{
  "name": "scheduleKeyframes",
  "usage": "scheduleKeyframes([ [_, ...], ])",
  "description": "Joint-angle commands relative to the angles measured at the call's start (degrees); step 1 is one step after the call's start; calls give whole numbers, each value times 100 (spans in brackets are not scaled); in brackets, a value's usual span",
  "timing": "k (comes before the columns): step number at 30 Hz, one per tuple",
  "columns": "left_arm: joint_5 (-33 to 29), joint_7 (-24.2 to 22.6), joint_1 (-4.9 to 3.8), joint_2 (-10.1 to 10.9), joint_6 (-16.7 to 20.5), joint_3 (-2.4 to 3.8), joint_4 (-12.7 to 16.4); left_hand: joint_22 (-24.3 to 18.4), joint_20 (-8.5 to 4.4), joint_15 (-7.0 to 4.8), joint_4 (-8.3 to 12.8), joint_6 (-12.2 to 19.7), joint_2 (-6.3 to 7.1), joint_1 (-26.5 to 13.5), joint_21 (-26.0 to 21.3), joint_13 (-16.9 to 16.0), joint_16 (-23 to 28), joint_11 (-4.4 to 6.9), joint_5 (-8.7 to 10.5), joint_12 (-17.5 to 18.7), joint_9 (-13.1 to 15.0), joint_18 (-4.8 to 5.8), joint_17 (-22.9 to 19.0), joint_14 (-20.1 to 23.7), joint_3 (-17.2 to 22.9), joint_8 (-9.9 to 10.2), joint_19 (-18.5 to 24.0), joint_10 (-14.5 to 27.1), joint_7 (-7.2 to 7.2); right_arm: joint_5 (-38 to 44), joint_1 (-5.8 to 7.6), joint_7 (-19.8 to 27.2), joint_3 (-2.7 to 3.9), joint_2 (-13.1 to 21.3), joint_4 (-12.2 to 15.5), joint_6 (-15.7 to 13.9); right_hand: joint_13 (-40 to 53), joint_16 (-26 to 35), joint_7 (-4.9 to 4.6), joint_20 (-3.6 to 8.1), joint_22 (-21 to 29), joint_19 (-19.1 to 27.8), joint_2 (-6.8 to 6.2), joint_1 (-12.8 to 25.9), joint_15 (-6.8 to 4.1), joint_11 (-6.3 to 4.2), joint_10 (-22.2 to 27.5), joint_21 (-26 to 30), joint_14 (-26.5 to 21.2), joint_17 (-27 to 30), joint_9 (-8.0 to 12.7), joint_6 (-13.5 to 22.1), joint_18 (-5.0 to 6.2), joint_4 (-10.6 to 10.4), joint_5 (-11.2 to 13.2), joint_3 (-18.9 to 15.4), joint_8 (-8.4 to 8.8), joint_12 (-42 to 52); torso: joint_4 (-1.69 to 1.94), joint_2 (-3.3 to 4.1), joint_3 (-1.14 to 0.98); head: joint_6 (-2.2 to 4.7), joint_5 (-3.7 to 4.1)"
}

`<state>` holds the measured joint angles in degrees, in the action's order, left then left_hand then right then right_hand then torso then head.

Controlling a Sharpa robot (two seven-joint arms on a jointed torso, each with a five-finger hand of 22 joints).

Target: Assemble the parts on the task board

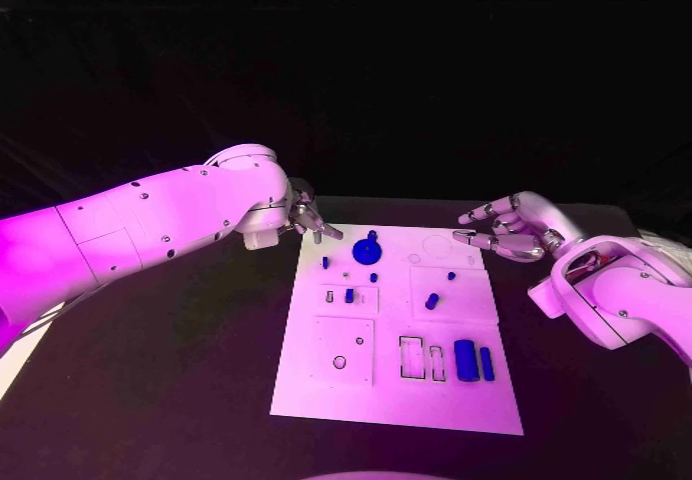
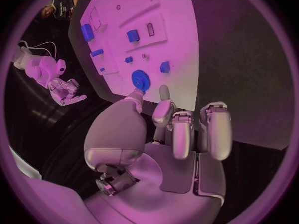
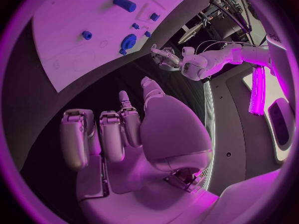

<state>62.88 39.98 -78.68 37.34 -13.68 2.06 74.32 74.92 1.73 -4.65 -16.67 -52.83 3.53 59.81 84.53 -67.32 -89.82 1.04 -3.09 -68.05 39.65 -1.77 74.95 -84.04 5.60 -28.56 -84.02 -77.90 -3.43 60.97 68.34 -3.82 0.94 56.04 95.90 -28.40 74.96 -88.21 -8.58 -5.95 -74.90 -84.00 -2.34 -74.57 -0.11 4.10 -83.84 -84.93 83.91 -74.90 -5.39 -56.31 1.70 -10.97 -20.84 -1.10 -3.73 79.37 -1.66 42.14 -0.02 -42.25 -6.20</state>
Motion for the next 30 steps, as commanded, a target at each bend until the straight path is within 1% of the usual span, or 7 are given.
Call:
scheduleKeyframes([
  [1,59,276,-10,-126,-466,-30,-209,920,47,51,0,-73,-20,56,11,-11,-18,-23,-21,-11,-19,2,1505,-596,-38,8,-228,-20,18,72,-6,22,1,-12,0,69,796,18,-4,21,-557,-17,20,-44,-32,-39,-36,18,515,-1123,-6,-28,55,0,-39,-48,-31,-13,-3,4,4,-4,6],
  [6,72,241,-8,-314,-611,-112,-524,929,47,47,-2,-117,-43,67,17,-20,-18,-16,-18,-23,-35,4,1505,-596,-58,0,-234,-28,27,74,-7,24,1,-18,-7,68,796,18,-4,21,-557,-17,21,-44,-32,-39,-37,18,515,-1124,-6,-29,55,-1,-40,-48,-31,-12,-2,6,-1,-13,11],
  [10,81,217,-1,-434,-705,-148,-704,948,44,41,2,-164,-64,87,33,-40,-18,-6,-17,-46,-43,9,1505,-596,-78,-17,-246,-44,40,75,-7,26,1,-26,-6,68,796,18,-4,21,-557,-17,21,-44,-32,-39,-37,18,515,-1124,-6,-29,55,-1,-40,-48,-31,-12,-6,4,0,-20,5],
  [14,112,206,7,-510,-781,-164,-822,965,42,37,4,-185,-72,101,49,-51,-18,-1,-17,-59,-46,14,1505,-596,-87,-25,-257,-53,47,79,-7,27,2,-29,-6,67,797,18,-3,21,-554,-15,25,-49,-32,-40,-38,20,515,-1124,-7,-30,56,-1,-44,-48,-31,-11,-8,1,-1,-28,-7],
  [19,124,176,16,-569,-818,-174,-897,970,42,37,4,-188,-73,102,53,-60,-18,0,-17,-69,-46,15,1505,-596,-89,-26,-260,-59,47,81,-7,28,2,-31,-4,66,797,18,-3,21,-554,-15,26,-49,-33,-40,-38,20,515,-1124,-7,-30,56,-1,-45,-48,-31,-11,3,-1,-1,-30,-2],
  [24,87,158,24,-597,-848,-180,-905,982,39,33,2,-201,-86,108,63,-68,-18,4,-17,-78,-49,18,1505,-596,-95,-31,-267,-66,52,82,-7,30,2,-40,-7,68,797,18,-3,21,-554,-15,26,-49,-33,-40,-38,20,515,-1124,-7,-30,56,-1,-45,-48,-31,-11,0,-9,-5,-36,-10],
  [30,-6,178,28,-604,-941,-189,-882,996,33,25,11,-229,-118,147,75,-79,-18,14,-19,-94,-56,22,1505,-596,-105,-41,-276,-80,64,82,-7,29,2,-43,-8,69,797,18,-3,21,-554,-15,26,-49,-33,-40,-38,20,515,-1124,-7,-30,56,-1,-45,-48,-31,-11,3,-9,-3,-35,-15],
])
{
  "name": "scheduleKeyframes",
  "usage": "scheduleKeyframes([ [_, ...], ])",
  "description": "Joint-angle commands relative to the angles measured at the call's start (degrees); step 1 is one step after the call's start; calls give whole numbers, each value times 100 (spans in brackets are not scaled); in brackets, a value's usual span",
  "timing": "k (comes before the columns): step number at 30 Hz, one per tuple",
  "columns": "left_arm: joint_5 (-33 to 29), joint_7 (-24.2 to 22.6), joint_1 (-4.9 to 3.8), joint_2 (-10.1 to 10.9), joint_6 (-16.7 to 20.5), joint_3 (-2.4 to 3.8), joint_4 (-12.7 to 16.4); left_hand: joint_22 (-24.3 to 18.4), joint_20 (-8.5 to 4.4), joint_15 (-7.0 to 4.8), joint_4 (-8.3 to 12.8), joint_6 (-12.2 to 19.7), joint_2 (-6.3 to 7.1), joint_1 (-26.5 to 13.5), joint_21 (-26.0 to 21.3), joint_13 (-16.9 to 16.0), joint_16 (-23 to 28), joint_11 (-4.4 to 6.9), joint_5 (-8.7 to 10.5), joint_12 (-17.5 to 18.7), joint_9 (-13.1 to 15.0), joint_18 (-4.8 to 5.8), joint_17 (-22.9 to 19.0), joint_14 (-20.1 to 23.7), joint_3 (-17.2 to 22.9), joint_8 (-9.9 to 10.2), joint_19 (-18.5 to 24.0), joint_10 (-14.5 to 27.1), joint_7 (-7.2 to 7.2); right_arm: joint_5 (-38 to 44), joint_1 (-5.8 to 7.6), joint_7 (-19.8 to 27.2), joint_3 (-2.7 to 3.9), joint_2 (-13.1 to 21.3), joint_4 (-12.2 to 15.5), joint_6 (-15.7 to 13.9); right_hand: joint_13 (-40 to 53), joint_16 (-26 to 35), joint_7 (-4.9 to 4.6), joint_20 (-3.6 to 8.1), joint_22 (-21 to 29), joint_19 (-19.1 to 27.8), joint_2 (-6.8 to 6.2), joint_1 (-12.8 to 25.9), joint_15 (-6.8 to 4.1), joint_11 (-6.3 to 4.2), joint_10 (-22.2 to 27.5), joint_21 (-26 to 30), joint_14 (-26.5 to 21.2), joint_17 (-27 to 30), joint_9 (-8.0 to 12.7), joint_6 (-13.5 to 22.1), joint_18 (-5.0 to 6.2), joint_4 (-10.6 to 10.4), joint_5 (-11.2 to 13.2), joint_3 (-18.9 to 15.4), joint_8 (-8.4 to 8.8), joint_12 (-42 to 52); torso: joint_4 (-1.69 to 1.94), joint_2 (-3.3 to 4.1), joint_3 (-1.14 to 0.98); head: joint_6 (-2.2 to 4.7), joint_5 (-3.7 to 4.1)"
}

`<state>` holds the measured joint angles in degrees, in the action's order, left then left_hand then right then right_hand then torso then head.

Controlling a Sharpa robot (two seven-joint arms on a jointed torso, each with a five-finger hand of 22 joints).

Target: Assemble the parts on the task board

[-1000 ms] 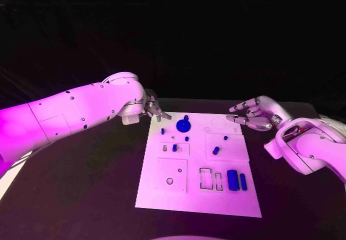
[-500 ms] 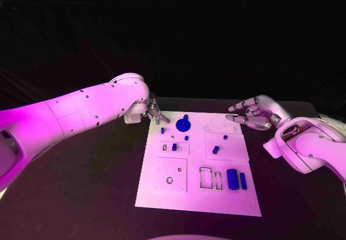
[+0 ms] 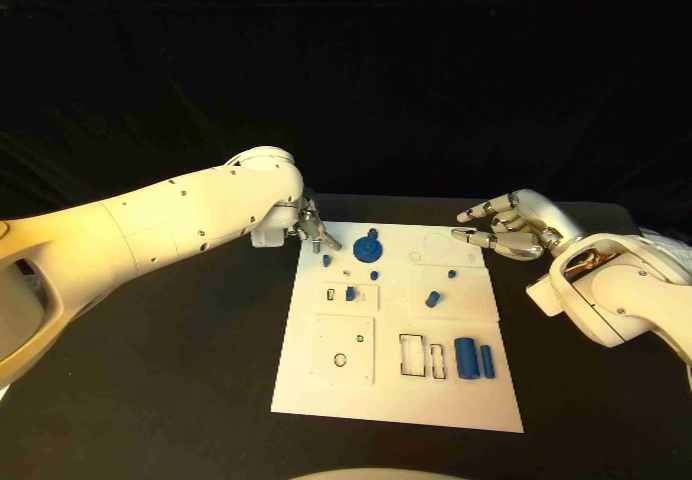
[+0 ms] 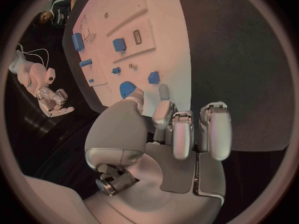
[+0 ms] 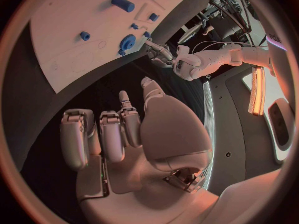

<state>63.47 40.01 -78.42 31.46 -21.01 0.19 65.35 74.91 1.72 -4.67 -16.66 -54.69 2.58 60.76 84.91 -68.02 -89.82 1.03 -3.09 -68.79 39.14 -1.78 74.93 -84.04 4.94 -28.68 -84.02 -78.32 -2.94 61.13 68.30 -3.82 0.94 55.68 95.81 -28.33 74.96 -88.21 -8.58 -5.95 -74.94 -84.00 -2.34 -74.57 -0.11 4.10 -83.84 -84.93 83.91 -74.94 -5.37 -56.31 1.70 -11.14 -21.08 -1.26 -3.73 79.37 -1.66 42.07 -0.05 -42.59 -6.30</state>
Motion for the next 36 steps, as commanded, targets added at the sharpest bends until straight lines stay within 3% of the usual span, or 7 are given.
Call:
scheduleKeyframes([
  [1,-75,180,5,-19,-229,-5,14,999,30,24,16,-50,-32,79,39,-12,-18,18,-19,-25,-9,23,1507,-596,-42,-32,-278,-41,18,66,-4,29,2,-7,1,63,797,18,-3,21,-551,-15,26,-49,-32,-40,-38,20,515,-1121,-8,-30,56,15,-20,-32,-31,-11,4,0,-1,-5,-14],
  [27,-92,208,50,-90,-327,-30,-30,1006,13,8,45,-79,-137,310,38,-16,-18,35,-25,-40,-33,24,1507,-596,-41,-43,-280,-56,34,67,-4,27,2,-20,-7,68,797,19,-2,22,-550,-16,32,-56,-33,-41,-38,21,515,-1120,-9,-31,56,15,-26,-33,-31,-11,0,-3,-2,-12,-26],
  [36,-93,224,54,-102,-306,-31,-57,1011,7,5,80,-77,-258,527,36,-12,-18,38,-24,-41,-47,24,1507,-596,25,-48,-281,-56,37,67,-4,27,2,-18,-5,67,797,19,-2,22,-550,-16,32,-56,-33,-41,-38,21,515,-1120,-9,-31,56,15,-26,-33,-31,-11,0,-1,-1,-12,-25],
])
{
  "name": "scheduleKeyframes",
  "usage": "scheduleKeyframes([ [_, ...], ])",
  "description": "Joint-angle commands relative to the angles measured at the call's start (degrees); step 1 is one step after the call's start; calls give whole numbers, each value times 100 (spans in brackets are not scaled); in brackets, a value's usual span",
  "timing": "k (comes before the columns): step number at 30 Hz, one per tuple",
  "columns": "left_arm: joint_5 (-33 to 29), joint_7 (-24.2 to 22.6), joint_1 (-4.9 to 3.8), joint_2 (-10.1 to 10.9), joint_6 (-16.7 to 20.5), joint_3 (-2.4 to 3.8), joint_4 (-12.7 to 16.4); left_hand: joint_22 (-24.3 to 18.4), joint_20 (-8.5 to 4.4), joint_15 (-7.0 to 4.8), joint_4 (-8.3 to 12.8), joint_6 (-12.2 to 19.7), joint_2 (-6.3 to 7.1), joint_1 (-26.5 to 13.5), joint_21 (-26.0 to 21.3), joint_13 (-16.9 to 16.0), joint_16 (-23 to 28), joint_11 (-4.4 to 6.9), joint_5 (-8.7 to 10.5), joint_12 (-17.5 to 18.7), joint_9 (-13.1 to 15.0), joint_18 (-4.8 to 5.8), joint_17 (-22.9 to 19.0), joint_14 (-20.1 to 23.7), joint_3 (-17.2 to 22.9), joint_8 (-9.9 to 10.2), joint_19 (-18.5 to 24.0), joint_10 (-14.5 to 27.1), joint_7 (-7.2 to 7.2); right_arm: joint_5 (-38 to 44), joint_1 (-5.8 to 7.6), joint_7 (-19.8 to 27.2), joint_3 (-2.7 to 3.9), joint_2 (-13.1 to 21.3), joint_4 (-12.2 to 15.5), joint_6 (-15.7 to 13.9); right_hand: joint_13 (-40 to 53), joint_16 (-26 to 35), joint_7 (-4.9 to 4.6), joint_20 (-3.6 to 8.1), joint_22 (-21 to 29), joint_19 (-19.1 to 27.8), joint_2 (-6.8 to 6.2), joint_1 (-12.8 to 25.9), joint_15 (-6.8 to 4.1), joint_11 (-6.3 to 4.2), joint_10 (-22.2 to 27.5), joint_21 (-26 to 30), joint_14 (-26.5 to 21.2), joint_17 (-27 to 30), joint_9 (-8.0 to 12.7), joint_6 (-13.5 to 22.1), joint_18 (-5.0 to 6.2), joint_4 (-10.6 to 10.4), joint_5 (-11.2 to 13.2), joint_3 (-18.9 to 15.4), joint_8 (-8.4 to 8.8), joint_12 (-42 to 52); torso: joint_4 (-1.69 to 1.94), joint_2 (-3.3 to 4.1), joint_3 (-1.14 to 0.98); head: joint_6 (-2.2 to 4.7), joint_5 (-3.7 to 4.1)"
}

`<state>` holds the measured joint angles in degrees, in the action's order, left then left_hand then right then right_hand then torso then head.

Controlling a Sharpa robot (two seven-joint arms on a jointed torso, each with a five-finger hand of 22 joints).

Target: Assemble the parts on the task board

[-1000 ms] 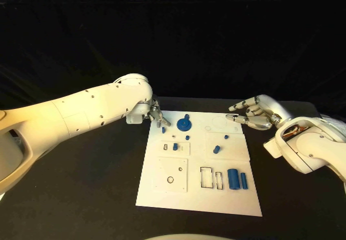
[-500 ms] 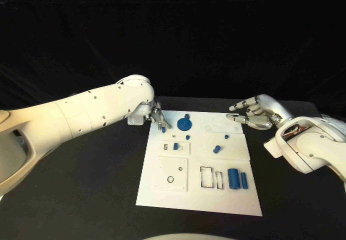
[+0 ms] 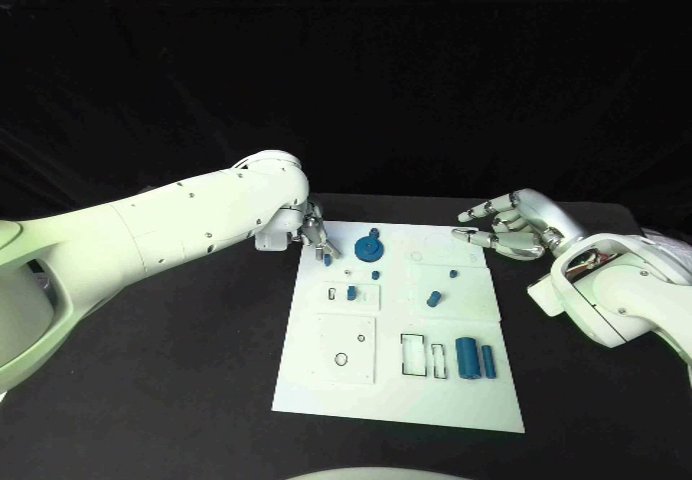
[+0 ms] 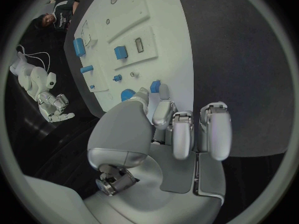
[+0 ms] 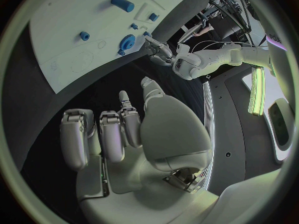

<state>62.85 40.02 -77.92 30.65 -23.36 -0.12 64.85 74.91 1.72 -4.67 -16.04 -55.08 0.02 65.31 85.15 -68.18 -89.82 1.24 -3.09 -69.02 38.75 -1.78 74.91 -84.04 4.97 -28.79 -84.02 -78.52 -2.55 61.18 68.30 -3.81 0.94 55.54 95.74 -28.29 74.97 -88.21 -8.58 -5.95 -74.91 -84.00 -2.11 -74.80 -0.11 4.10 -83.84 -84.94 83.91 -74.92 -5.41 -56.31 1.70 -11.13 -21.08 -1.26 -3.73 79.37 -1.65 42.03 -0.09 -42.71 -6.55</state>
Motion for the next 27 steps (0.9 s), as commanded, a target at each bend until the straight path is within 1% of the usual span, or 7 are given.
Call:
scheduleKeyframes([
  [1,-30,224,7,-26,-67,0,-12,1011,7,6,28,-38,-11,109,11,8,-18,18,-25,-15,-9,24,1509,-596,32,-38,-280,-34,-2,62,-4,26,1,-5,2,63,796,19,-2,23,-553,-15,9,-33,-33,-41,-38,21,515,-1122,-5,-31,56,14,-26,-34,-31,-11,-1,3,3,-3,1],
  [5,-40,227,15,-41,-67,-1,-26,1012,4,1,100,-31,-74,295,7,16,-18,23,-25,-11,-15,23,1509,-596,108,-43,-279,-30,5,62,-4,26,1,-6,1,63,796,19,-2,23,-553,-15,9,-33,-33,-41,-38,21,515,-1122,-5,-31,56,14,-26,-34,-31,-11,-4,4,1,-7,1],
  [12,-101,230,24,-61,-98,-6,-41,1008,0,-2,193,-20,-108,482,-2,25,-18,31,-26,-5,-23,21,1509,-596,193,-46,-274,-25,13,62,-4,24,1,-5,3,66,796,19,-2,23,-553,-15,9,-33,-34,-41,-38,21,515,-1122,-5,-31,56,14,-26,-34,-31,-11,-2,5,1,-17,7],
  [19,-198,183,27,-63,-58,-9,-40,1010,-8,-11,382,1,-183,796,-8,35,-18,44,-28,1,-39,20,1509,-596,387,-45,-272,-22,29,62,-4,27,1,-7,5,69,796,19,-1,24,-551,-15,18,-45,-35,-43,-40,23,515,-1121,-6,-35,56,13,-35,-37,-31,-9,3,0,0,-36,7],
  [21,-209,164,28,-61,-11,-10,-34,1011,-11,-15,465,14,-222,926,-10,39,-18,51,-30,5,-45,20,1509,-596,485,-40,-270,-20,37,62,-4,28,1,-8,5,70,796,19,-1,24,-551,-15,18,-45,-35,-43,-40,23,515,-1121,-6,-35,56,13,-35,-37,-31,-9,5,-1,1,-39,10],
  [24,-217,137,31,-52,85,-11,-17,1012,-22,-30,690,63,-296,1248,-14,47,-18,66,-39,17,-60,19,1509,-596,761,-22,-269,-13,49,62,-4,28,1,-9,2,71,796,19,-1,24,-551,-15,18,-45,-35,-43,-40,23,515,-1121,-6,-35,56,13,-35,-37,-31,-9,-1,1,1,-38,5],
  [27,-231,86,36,-23,212,-11,33,1010,-24,-18,834,90,-270,1390,-21,57,-18,53,-38,29,-65,18,1509,-596,1026,-21,-266,-12,29,62,-4,30,1,-12,-1,72,796,19,-1,24,-551,-15,18,-45,-35,-43,-40,23,515,-1121,-6,-35,56,13,-35,-37,-31,-9,-1,1,0,-39,6],
])
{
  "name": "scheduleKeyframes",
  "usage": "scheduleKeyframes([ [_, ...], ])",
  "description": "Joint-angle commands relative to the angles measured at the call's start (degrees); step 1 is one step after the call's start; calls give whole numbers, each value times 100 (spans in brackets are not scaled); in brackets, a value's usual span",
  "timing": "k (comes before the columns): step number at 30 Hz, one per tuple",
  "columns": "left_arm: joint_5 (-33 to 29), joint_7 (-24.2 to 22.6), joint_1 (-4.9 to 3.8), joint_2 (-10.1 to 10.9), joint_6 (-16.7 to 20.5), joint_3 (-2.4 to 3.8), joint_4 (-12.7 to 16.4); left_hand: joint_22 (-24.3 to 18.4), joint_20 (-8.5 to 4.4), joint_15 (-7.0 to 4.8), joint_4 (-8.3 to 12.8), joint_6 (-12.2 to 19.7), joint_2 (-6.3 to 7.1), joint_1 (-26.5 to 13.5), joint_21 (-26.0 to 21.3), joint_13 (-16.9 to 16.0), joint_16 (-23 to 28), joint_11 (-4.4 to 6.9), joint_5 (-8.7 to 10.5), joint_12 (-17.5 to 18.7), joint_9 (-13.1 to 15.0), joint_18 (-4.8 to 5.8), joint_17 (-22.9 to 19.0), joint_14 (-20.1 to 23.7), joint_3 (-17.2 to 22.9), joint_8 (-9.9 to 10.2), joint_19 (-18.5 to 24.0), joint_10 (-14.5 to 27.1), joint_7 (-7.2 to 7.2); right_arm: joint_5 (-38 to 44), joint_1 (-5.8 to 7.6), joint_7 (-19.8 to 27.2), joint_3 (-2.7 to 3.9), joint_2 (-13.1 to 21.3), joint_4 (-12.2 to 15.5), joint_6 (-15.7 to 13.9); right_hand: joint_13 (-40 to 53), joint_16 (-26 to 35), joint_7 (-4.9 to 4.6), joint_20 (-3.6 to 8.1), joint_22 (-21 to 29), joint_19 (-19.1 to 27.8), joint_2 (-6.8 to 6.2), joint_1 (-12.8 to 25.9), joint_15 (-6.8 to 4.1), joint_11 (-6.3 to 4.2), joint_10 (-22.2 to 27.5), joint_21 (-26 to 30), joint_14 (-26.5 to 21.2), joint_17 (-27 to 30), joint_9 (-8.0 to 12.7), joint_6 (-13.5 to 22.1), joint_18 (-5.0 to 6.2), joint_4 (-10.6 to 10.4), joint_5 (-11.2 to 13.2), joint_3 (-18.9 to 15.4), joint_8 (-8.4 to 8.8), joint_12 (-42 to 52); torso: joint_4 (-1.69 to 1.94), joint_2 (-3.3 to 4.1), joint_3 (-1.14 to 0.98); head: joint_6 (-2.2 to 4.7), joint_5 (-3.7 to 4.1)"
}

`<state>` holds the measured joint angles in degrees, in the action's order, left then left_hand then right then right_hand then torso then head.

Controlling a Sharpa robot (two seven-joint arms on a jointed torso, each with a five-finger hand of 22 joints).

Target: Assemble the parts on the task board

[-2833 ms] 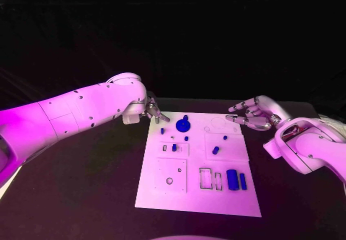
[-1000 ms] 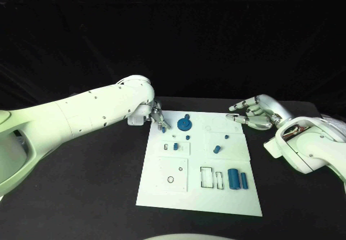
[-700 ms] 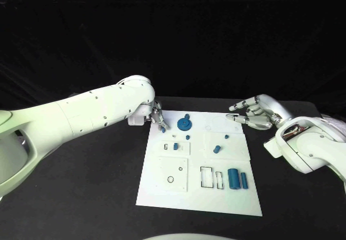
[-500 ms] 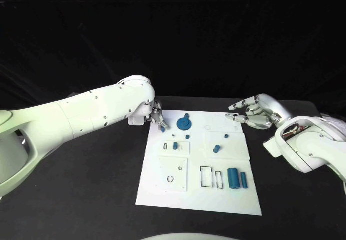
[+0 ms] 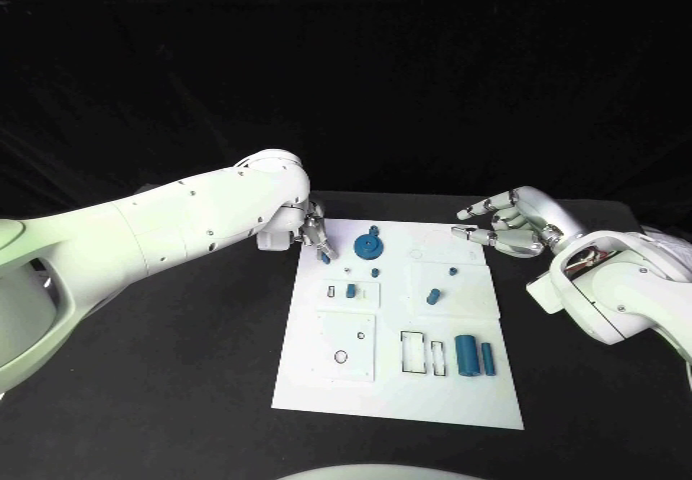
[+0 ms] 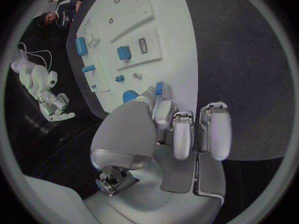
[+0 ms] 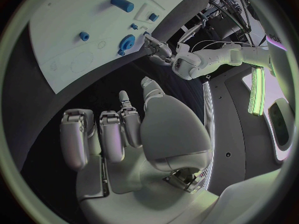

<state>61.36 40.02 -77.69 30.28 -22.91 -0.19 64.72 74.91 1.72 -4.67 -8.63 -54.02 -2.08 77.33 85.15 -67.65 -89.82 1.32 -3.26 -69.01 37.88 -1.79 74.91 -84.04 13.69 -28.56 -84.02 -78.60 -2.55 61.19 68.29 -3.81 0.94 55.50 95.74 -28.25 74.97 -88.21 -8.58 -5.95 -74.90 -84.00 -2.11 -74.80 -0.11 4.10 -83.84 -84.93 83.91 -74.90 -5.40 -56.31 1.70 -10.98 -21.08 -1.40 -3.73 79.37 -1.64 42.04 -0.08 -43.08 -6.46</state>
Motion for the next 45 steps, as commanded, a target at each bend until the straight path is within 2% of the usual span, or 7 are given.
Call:
scheduleKeyframes([
  [1,-103,66,15,32,216,-4,76,1009,-22,-13,110,-15,-40,189,-23,8,-18,40,-20,31,23,19,1509,-596,216,-49,-265,-6,24,60,-4,30,1,-8,-3,68,796,19,-1,24,-552,-15,18,-45,-35,-43,-40,23,515,-1123,-7,-35,57,-2,-35,-22,-31,-9,-3,-2,-2,-3,0],
  [7,-187,-22,20,239,561,-3,450,1000,-10,1,169,-14,84,131,-42,50,-18,30,-17,63,36,14,1509,-596,538,-88,-257,-11,13,57,-4,31,1,-12,-16,74,796,19,-1,24,-552,-15,18,-45,-35,-43,-40,23,515,-1123,-7,-35,57,-2,-35,-22,-31,-9,1,-4,0,0,4],
  [17,-343,-93,30,869,1297,-5,1439,1035,-8,0,190,-29,244,-18,-18,80,-18,35,-14,72,58,23,1509,-596,909,-151,-279,-39,19,34,-4,27,1,-12,-43,84,798,22,-1,25,-549,-14,24,-51,-36,-43,-42,25,514,-1118,-8,-38,57,-3,-42,-24,-31,-6,40,-22,-8,-1,-7],
  [28,-146,-205,320,1395,1850,-9,2353,1070,-15,-10,210,-44,339,-79,14,62,-18,48,-13,43,72,33,1509,-596,1102,-190,-303,-74,32,8,-21,30,0,-14,-73,97,798,22,-1,25,-549,-14,24,-51,-36,-43,-42,25,514,-1118,-8,-38,57,-3,-42,-24,-31,-6,85,-37,-3,-42,-6],
  [31,121,-243,425,1463,1927,-9,2494,1074,-17,-11,209,-46,356,-91,17,76,-18,49,-12,54,74,34,1509,-596,1130,-195,-306,-72,33,5,-23,30,0,-14,-72,100,798,22,-1,25,-549,-14,24,-51,-36,-43,-42,25,514,-1118,-8,-38,57,-3,-42,-24,-31,-6,74,-37,-11,-39,-21],
  [35,303,-275,516,1485,1969,-10,2567,1075,-17,-11,209,-47,359,-93,18,79,-18,49,-12,56,74,34,1509,-596,1133,-196,-307,-71,33,3,-26,30,0,-13,-72,103,798,22,-1,25,-549,-14,24,-51,-36,-43,-42,25,514,-1118,-8,-38,57,-3,-42,-24,-31,-6,60,-27,-1,-37,-19],
  [45,405,-228,582,1466,1788,-10,2581,1079,-19,-13,210,-51,383,-107,22,68,-18,52,-12,44,76,35,1509,-596,1173,-202,-310,-82,37,-1,-31,31,0,-10,-67,105,800,21,0,26,-553,-17,31,-53,-37,-44,-44,23,515,-1120,-9,-41,56,-8,-45,-27,-32,-3,65,-21,-7,-51,-5],
])
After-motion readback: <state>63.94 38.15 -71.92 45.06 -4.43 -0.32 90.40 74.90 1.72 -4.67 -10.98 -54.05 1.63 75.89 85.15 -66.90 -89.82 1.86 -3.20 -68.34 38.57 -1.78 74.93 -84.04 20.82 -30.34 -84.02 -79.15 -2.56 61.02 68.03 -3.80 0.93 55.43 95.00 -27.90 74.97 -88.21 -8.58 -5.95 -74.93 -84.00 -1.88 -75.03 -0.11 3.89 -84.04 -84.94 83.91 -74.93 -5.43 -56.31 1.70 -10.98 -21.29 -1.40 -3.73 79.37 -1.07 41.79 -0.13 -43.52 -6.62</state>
